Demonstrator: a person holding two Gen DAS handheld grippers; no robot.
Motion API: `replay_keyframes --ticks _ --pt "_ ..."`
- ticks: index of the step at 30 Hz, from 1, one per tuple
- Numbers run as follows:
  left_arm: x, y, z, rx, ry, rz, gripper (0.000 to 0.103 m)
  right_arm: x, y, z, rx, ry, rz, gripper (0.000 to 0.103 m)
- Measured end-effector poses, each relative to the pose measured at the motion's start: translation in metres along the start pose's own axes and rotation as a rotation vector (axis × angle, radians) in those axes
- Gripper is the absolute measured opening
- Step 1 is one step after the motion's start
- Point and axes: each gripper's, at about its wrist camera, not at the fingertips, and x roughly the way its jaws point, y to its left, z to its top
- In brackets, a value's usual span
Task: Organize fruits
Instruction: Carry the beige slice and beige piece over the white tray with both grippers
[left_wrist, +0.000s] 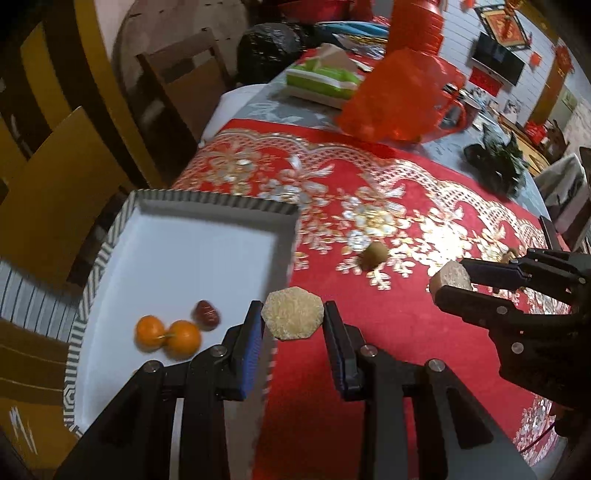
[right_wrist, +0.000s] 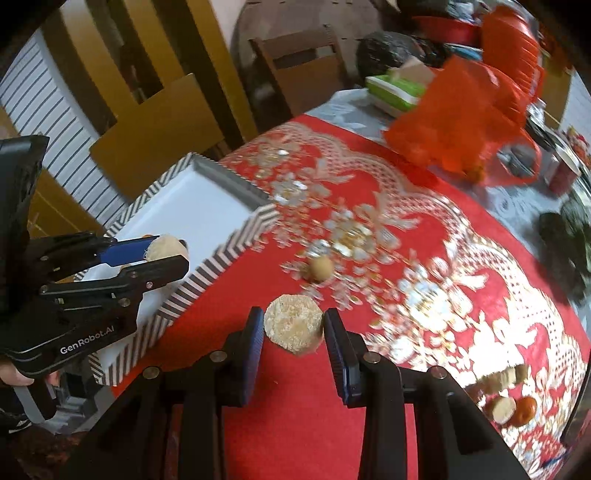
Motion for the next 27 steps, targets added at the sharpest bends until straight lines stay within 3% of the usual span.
replay_keyframes --ticks 27 --pt "-0.002 0.100 -0.049 -0.197 0.059 0.071 0.031 0.057 0.105 0.043 -0.221 0.074 0.127 0.036"
